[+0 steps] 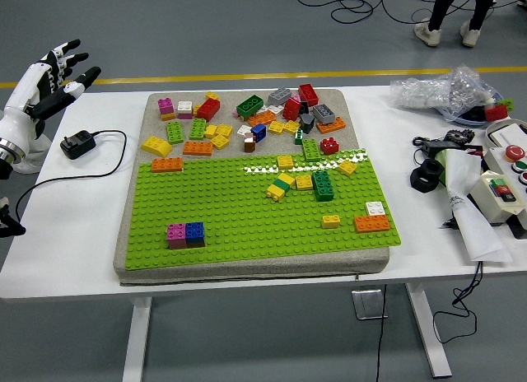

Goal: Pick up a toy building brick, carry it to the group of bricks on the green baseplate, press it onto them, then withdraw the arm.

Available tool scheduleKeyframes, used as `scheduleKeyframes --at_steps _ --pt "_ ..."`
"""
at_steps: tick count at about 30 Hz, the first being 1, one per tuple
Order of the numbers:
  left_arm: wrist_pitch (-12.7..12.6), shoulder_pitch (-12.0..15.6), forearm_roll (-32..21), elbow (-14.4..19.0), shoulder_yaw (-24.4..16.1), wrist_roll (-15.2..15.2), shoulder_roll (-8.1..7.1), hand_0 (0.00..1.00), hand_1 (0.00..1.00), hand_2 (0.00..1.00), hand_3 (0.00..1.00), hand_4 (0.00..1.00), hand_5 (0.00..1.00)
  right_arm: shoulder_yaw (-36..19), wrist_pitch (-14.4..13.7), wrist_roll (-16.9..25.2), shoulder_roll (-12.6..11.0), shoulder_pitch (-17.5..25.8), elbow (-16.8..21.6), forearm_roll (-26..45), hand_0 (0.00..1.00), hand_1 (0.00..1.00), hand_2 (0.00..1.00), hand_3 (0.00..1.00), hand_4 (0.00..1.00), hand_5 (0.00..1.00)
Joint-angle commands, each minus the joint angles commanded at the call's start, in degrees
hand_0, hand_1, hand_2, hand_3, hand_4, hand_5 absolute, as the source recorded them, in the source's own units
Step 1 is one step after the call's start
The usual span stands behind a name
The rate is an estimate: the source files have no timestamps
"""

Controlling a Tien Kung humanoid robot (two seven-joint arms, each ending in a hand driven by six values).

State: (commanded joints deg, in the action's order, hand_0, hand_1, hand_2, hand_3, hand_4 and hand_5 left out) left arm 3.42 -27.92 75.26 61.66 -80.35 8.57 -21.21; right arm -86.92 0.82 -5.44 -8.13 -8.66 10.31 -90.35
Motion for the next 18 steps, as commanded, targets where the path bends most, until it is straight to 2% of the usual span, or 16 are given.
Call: scheduleKeyframes --at_steps 11,12,17,18 --pt "-2.31 -0.01 1.53 -0.4 0.87 0.03 -0.37 0.998 0.998 0.936 0.973 0.897 0.631 -0.21 0.23 -0.01 0.1 -0.09 0.0 -1.4 0.761 0.676 0.718 0.737 0.998 0.683" --pt "-2.3 0.02 1.84 -0.38 0.86 -0.01 -0.4 0.998 0.998 0.919 0.972 0.942 0.502 -0.23 0.24 -0.03 0.1 -0.05 0.0 -1.48 0.761 0.676 0.718 0.737 0.998 0.683" --pt "-2.02 0.48 5.07 0.18 0.7 -0.29 -0.61 0.998 0.998 0.919 0.972 0.942 0.502 -0.34 0.34 -0.11 0.02 0.14 0.0 -2.18 0.761 0.676 0.718 0.737 0.998 0.683" --pt "-2.04 0.54 5.46 0.25 0.69 -0.31 -0.64 0.998 0.998 0.894 0.981 0.977 0.397 -0.35 0.35 -0.12 0.01 0.15 0.0 -2.24 0.761 0.676 0.718 0.737 0.998 0.683"
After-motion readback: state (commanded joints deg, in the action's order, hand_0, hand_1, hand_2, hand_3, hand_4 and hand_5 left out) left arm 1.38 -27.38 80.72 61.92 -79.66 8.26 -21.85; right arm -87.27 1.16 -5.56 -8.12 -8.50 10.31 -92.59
